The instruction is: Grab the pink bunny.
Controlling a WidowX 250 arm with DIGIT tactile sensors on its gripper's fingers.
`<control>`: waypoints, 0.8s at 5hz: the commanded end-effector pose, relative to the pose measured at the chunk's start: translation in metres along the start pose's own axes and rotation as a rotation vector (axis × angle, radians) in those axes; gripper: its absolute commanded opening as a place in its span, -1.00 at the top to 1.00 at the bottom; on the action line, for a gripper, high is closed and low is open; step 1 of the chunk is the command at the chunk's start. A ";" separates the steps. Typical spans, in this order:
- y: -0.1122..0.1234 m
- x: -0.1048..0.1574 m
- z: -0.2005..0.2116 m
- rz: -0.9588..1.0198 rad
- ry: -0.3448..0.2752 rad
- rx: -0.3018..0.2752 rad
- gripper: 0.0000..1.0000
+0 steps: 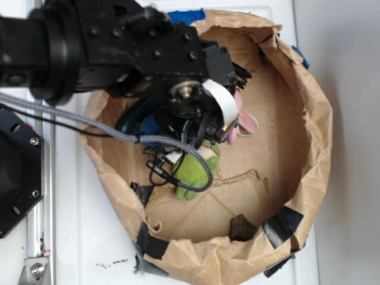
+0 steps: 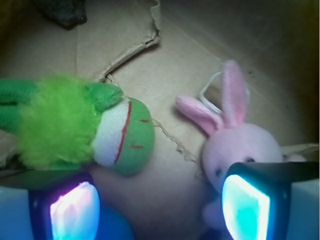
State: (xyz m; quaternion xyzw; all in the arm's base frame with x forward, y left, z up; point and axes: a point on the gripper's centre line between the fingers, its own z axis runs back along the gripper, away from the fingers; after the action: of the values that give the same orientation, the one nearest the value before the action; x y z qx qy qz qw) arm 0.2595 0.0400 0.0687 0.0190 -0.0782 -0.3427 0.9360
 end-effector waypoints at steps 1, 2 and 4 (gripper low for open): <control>0.000 0.003 0.011 0.007 -0.024 0.038 -1.00; 0.000 0.003 0.011 0.007 -0.024 0.038 -1.00; -0.003 0.005 0.034 -0.013 -0.096 -0.031 -1.00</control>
State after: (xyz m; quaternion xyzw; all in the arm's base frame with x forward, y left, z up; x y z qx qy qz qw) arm 0.2489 0.0365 0.0879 -0.0315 -0.0903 -0.3499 0.9319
